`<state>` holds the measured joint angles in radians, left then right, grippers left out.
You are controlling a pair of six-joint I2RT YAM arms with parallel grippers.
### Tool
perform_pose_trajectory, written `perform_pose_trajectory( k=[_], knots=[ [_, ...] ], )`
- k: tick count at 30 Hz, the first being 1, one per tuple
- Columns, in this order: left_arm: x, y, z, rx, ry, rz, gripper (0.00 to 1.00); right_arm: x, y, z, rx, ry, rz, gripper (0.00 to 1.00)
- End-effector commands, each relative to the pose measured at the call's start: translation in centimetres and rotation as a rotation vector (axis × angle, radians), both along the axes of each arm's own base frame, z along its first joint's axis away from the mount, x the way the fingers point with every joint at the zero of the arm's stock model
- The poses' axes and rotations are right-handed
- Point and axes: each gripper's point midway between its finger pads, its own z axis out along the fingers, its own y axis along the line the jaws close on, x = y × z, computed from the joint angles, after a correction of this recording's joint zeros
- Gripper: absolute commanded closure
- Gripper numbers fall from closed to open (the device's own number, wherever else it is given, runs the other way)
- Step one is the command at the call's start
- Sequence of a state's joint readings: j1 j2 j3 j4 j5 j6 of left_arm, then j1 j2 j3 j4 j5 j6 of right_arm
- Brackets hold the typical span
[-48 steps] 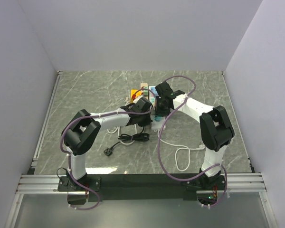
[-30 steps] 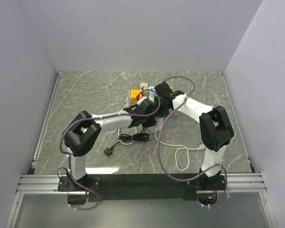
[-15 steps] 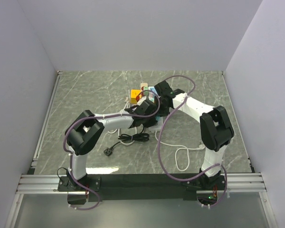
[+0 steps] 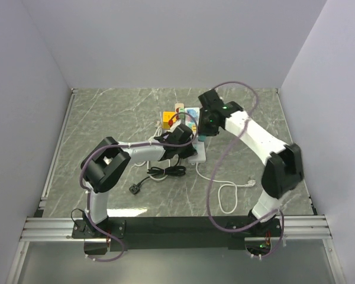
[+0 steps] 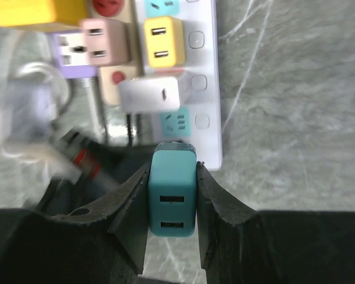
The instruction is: Pull the plug off the socket
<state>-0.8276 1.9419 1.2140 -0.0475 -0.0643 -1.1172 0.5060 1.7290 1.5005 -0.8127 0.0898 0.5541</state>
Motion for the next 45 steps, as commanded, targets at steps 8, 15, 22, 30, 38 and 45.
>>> perform_pose_trajectory(
  k=[8, 15, 22, 30, 38, 45],
  knots=[
    [-1.8, 4.9, -3.2, 0.239, 0.073, -0.018, 1.00, 2.1, -13.7, 3.7, -0.018, -0.103, -0.355, 1.00],
    [-0.2, 2.5, 3.4, 0.164, -0.054, -0.103, 1.00, 12.1, -21.7, 7.0, 0.149, -0.250, -0.660, 1.00],
    [-0.3, 0.8, 10.2, 0.048, -0.148, -0.174, 1.00, 19.3, -25.2, 4.4, 0.555, -0.406, -0.855, 1.00],
    [-1.5, 0.7, 12.5, -0.008, -0.171, -0.227, 1.00, 24.0, -28.7, 1.2, 0.595, -0.415, -0.978, 0.95],
    [-1.5, 1.3, 11.0, 0.031, -0.127, -0.202, 1.00, 26.9, -31.7, -2.2, 0.621, -0.394, -1.072, 0.92],
    [-1.0, 1.3, 9.3, 0.075, -0.092, -0.198, 1.00, 28.0, -32.5, -3.7, 0.582, -0.352, -1.074, 0.73]
  ],
)
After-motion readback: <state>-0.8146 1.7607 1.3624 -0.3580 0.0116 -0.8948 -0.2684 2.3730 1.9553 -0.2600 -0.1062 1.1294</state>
